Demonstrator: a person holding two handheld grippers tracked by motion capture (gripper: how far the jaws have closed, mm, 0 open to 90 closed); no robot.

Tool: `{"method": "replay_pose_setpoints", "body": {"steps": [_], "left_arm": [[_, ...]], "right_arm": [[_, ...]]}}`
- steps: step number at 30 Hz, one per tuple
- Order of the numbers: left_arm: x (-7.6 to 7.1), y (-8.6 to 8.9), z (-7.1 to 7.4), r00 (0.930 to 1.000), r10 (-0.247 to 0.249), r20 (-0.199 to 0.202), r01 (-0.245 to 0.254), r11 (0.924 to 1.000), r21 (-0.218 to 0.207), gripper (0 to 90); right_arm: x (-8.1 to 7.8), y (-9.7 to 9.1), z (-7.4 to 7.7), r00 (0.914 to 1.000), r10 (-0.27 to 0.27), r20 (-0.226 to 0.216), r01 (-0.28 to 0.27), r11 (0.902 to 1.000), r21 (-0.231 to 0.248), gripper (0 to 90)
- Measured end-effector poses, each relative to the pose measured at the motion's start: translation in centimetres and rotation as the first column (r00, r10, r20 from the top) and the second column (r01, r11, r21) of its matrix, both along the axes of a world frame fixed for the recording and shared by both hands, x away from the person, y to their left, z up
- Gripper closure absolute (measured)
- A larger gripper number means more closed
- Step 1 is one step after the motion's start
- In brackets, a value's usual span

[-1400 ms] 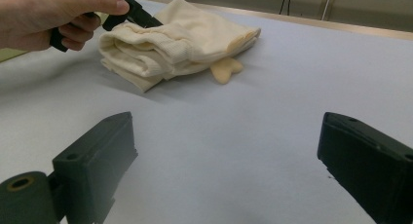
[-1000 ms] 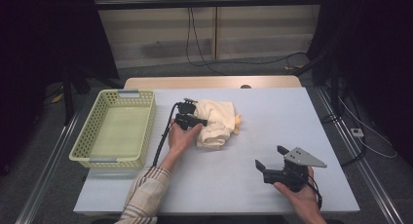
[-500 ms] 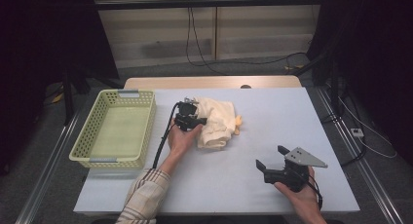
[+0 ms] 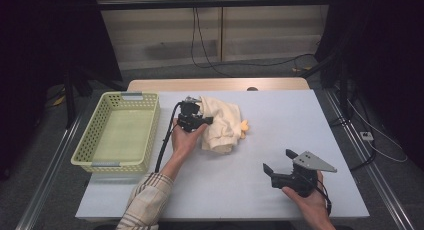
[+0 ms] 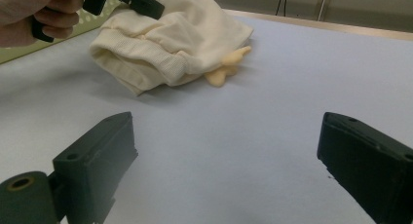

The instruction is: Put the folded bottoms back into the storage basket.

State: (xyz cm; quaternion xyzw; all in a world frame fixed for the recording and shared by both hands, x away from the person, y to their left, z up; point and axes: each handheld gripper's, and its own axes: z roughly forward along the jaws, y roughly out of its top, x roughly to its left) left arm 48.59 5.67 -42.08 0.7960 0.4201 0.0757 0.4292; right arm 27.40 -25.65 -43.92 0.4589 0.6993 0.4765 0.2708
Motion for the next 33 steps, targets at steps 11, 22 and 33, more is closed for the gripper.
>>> {"method": "replay_pose_setpoints", "body": {"steps": [11,22,33], "left_arm": [[-0.2,0.1,1.2,0.9999,0.000,0.014,0.000,1.0000,-0.001,73.8],[-0.6,0.8,2.6,0.9995,-0.005,0.032,0.006,0.9999,-0.009,73.8],[-1.1,1.6,3.7,0.9952,-0.011,0.098,0.010,0.9999,0.008,73.9]], "right_arm": [[0.1,0.2,-0.1,1.0000,0.003,-0.005,-0.003,1.0000,0.008,6.7],[0.1,0.2,0.0,1.0000,0.007,-0.004,-0.007,0.9999,0.009,6.7],[0.1,0.2,-0.1,1.0000,0.006,-0.004,-0.006,0.9999,0.008,6.7]]}}
